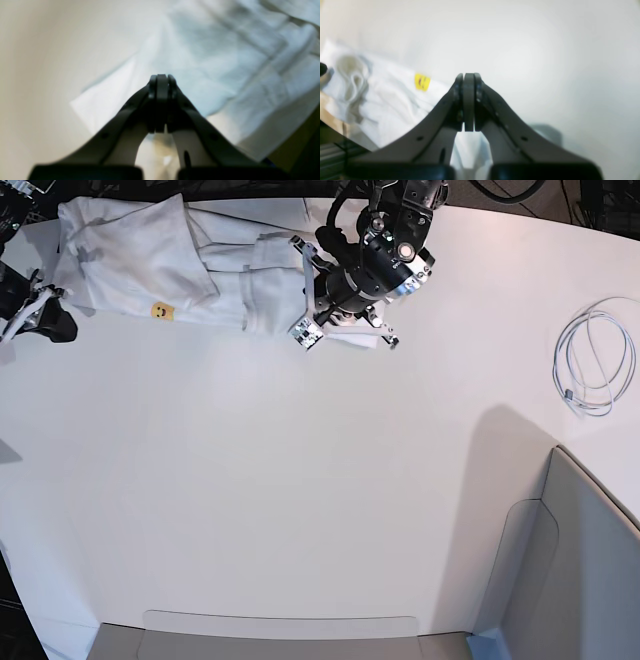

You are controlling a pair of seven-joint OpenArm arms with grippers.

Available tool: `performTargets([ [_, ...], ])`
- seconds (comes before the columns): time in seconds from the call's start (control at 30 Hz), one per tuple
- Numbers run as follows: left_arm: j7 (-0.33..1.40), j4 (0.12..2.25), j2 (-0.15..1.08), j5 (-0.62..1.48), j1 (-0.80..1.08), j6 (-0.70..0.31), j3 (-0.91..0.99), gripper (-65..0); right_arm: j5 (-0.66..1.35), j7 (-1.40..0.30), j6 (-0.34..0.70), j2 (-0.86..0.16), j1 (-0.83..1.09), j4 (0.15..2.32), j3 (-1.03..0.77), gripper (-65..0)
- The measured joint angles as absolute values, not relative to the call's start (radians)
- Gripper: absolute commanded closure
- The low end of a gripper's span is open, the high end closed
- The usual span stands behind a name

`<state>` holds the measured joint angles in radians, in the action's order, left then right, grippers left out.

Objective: Layout the t-shirt on the table in an organized manner, then fold the t-shirt properly
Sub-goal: 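Press the folded end flat, open the left gripper and withdraw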

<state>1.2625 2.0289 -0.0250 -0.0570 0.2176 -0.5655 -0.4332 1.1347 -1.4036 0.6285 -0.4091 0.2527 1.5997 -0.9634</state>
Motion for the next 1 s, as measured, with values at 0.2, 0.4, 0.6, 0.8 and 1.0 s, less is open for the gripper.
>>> performTargets([
  [0.2,1.232,2.027,-0.02,-0.058,0.219,-0.563,-0.417,0.0,1.262,-1.404,0.628,-0.478,0.371,1.597,-1.028,-7.0],
  [0.4,1.228,2.015,-0.017,-0.056,0.223,-0.562,-0.418,0.0,1.356,-1.41,0.629,-0.471,0.527,1.589,-1.131,-19.5],
  [0.6,1.225,2.007,-0.017,-0.056,0.227,-0.563,-0.419,0.0,1.441,-1.409,0.684,-0.473,0.602,1.456,-1.148,-26.9],
  [0.8,1.225,2.0,-0.017,-0.055,0.229,-0.563,-0.419,0.0,1.423,-1.407,0.684,-0.476,0.596,1.356,-1.148,-27.2],
  [1.0,1.226,2.0,-0.017,-0.056,0.23,-0.563,-0.419,0.0,1.266,-1.404,0.684,-0.473,0.558,1.35,-1.148,-27.2],
])
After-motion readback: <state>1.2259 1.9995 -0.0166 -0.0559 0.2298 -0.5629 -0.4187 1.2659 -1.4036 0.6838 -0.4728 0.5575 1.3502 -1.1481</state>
